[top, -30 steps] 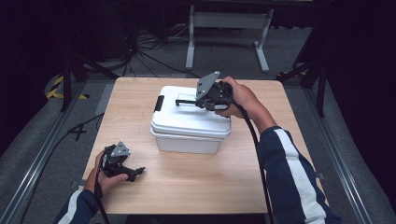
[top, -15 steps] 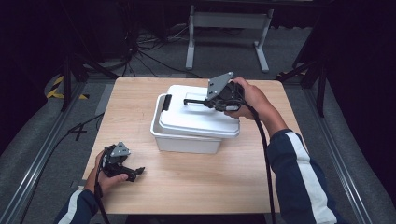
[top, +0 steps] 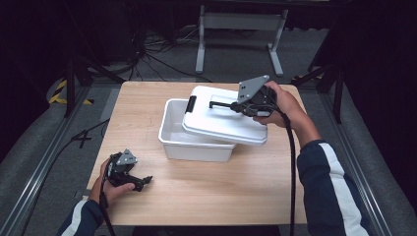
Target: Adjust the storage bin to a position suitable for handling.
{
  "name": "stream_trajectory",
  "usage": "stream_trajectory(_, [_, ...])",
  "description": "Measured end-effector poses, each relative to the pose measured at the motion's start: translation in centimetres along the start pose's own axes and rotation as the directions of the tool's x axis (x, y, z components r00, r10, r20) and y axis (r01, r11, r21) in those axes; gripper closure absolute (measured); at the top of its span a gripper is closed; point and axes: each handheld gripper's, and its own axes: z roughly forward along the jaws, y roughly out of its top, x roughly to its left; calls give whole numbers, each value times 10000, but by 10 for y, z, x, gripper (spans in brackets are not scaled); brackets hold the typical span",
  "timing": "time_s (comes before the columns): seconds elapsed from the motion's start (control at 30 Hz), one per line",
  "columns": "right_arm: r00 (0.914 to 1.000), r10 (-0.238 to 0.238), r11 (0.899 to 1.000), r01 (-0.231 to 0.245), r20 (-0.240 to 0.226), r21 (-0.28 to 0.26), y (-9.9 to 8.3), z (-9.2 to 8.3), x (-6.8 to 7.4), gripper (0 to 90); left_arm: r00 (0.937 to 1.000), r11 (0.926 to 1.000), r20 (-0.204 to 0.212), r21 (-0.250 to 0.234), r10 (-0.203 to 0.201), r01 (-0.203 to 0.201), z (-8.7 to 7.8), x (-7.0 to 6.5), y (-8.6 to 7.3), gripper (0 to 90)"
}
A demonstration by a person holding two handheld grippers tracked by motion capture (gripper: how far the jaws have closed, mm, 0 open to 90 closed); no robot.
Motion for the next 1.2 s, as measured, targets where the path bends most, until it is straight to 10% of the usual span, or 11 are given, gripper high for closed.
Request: stream_trajectory(1.2, [9792,1575,9873,-1590,1282,20,-109,-76,-3,847,10000,10000,-31,-36,16,-16,0,0,0,2])
